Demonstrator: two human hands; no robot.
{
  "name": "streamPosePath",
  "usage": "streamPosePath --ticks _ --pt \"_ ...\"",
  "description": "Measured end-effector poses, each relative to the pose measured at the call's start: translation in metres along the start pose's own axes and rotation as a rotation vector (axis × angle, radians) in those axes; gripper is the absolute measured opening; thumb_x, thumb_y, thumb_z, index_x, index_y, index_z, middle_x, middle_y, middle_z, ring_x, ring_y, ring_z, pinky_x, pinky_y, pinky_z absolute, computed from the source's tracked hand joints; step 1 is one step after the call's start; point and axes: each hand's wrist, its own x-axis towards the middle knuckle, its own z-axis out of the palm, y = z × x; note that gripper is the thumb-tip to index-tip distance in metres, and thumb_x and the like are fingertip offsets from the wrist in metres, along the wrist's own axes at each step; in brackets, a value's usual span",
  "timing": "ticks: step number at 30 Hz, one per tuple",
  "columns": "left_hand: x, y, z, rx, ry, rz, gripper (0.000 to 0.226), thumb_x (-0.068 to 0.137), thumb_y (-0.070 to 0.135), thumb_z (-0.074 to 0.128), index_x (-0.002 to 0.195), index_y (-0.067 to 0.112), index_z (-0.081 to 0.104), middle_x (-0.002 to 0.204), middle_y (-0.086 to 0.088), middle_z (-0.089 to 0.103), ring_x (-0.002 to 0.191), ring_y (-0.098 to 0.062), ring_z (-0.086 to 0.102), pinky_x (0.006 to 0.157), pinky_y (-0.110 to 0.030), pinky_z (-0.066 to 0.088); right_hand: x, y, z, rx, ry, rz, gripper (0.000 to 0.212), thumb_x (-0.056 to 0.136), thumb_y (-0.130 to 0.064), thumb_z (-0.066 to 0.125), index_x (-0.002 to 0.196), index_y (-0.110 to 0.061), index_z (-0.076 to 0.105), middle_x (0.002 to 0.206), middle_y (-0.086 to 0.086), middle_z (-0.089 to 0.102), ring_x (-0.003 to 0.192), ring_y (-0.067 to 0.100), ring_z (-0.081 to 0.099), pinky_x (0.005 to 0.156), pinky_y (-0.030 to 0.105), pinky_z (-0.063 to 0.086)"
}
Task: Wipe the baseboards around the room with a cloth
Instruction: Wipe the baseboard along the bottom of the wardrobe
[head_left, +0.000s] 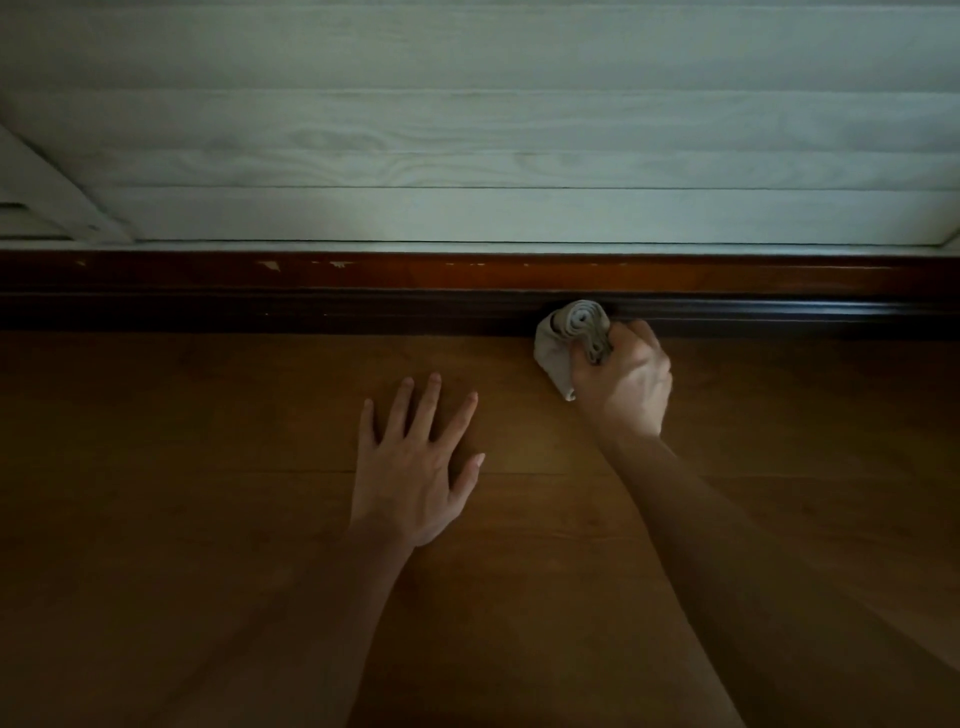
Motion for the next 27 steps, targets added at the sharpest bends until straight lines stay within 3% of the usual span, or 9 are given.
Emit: streamPosePath --ticks 4,9,15,22,25,27 --pt "-0.001 0.002 -0.002 0.024 -0.014 -0.003 0.068 0.095 0.068 0.014 0.158 0.042 0.007 0.167 -0.006 0.014 0.152 -0.033 0.013 0.116 -0.065 0.021 0.0 -0.002 -0.002 0.013 -0.076 -0.073 0.02 0.083 -0.023 0.069 0.082 -0.003 0.064 0.092 0.011 0.061 0.074 0.034 0.06 0.063 0.037 0.048" --pt "0.001 0.002 -0.003 0.047 -0.032 -0.007 0.067 0.093 0.069 0.006 0.153 0.045 -0.012 0.168 -0.004 0.006 0.154 -0.032 0.008 0.118 -0.064 0.017 0.013 0.037 -0.027 -0.025 0.015 0.046 0.022 0.085 -0.022 0.068 0.088 -0.001 0.067 0.093 0.015 0.061 0.081 0.038 0.061 0.067 0.041 0.048" --pt "0.0 0.004 -0.006 0.066 -0.073 -0.011 0.065 0.094 0.062 -0.001 0.155 0.042 -0.006 0.168 -0.002 0.011 0.153 -0.033 0.013 0.116 -0.064 0.022 0.01 0.031 -0.021 -0.015 0.0 0.024 0.021 0.085 -0.021 0.069 0.089 -0.001 0.067 0.094 0.014 0.061 0.08 0.036 0.061 0.065 0.032 0.039" --pt "0.003 0.007 -0.012 0.111 -0.11 -0.004 0.063 0.098 0.058 0.011 0.158 0.039 0.006 0.167 -0.003 0.018 0.151 -0.034 0.018 0.114 -0.064 0.026 0.007 0.023 -0.011 0.008 0.028 0.064 0.019 0.081 -0.021 0.07 0.084 -0.003 0.067 0.09 0.012 0.061 0.076 0.035 0.061 0.063 0.03 0.034" --pt "0.001 0.008 -0.014 0.114 -0.116 -0.006 0.062 0.099 0.055 0.017 0.159 0.037 0.011 0.166 -0.004 0.021 0.15 -0.034 0.02 0.112 -0.064 0.027 0.006 0.017 -0.008 0.019 -0.051 -0.015 0.019 0.082 -0.021 0.071 0.085 -0.003 0.066 0.093 0.011 0.061 0.078 0.034 0.061 0.063 0.032 0.04" --pt "0.001 0.008 -0.013 0.109 -0.117 -0.008 0.064 0.097 0.058 0.01 0.158 0.039 0.003 0.168 -0.003 0.015 0.152 -0.033 0.016 0.114 -0.064 0.024 0.01 0.025 -0.014 0.012 -0.036 0.01 0.018 0.082 -0.02 0.07 0.089 -0.003 0.067 0.096 0.012 0.062 0.082 0.035 0.062 0.066 0.036 0.045"
